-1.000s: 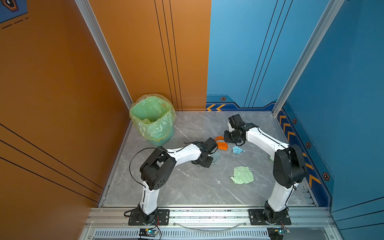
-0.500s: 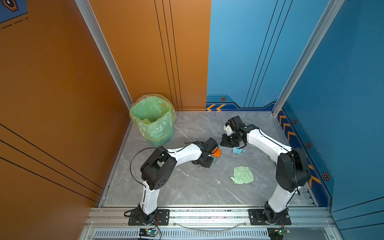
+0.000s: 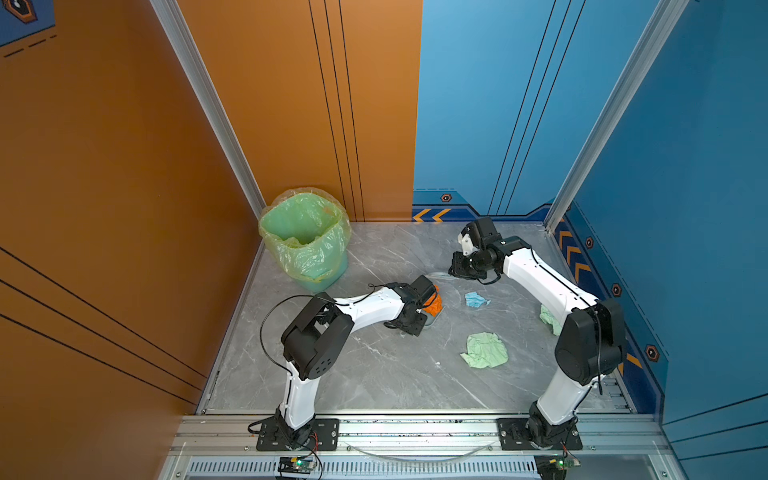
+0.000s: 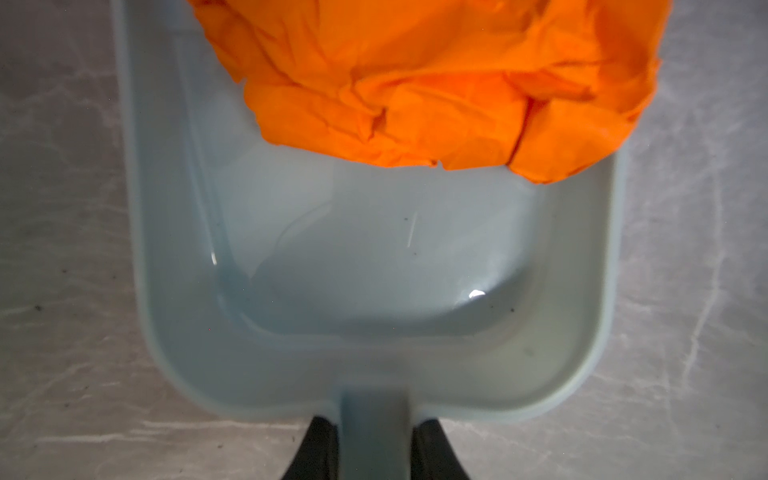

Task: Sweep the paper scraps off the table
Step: 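Sweep the crumpled orange scrap into the dustpan with the right gripper's brush, then carry the dustpan with the orange scrap to the bin with the left gripper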

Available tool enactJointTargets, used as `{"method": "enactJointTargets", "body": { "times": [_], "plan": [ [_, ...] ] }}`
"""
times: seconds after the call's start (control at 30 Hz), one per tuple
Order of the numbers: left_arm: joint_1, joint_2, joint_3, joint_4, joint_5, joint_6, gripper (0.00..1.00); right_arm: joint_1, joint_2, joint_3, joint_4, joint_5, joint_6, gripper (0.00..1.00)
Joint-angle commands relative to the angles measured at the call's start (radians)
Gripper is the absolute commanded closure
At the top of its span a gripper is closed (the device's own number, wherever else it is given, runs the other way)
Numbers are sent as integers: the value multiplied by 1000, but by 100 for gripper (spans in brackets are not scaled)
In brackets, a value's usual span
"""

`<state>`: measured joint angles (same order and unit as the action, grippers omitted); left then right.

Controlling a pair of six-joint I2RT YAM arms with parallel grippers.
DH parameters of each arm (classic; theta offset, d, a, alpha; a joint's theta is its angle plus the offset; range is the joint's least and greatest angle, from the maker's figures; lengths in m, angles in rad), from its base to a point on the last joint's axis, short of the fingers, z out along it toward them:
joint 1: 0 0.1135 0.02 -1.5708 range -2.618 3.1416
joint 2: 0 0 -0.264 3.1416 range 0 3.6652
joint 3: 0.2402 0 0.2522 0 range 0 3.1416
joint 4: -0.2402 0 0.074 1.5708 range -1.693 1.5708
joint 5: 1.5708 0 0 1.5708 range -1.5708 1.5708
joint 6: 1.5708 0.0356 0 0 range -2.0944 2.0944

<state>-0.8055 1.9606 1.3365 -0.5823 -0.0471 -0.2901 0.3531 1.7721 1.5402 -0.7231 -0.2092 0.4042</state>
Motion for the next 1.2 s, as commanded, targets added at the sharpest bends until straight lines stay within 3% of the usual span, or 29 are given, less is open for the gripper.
{"method": "enactJointTargets", "body": {
  "times": [0.0, 0.37, 0.7, 1.17],
  "plan": [
    [-7, 20, 20, -14, 7, -15, 100, 3, 74, 53, -29, 136, -50, 100],
    [-4, 23, 24, -15, 6, -13, 100, 65, 138, 69, -118, 220, -139, 100],
    [-2, 23, 26, -14, 5, -12, 100, 104, 6, -54, -151, 74, -192, 100],
    [-2, -29, 3, -13, -43, -14, 100, 39, -56, -8, -150, 79, -183, 100]
  ]
}}
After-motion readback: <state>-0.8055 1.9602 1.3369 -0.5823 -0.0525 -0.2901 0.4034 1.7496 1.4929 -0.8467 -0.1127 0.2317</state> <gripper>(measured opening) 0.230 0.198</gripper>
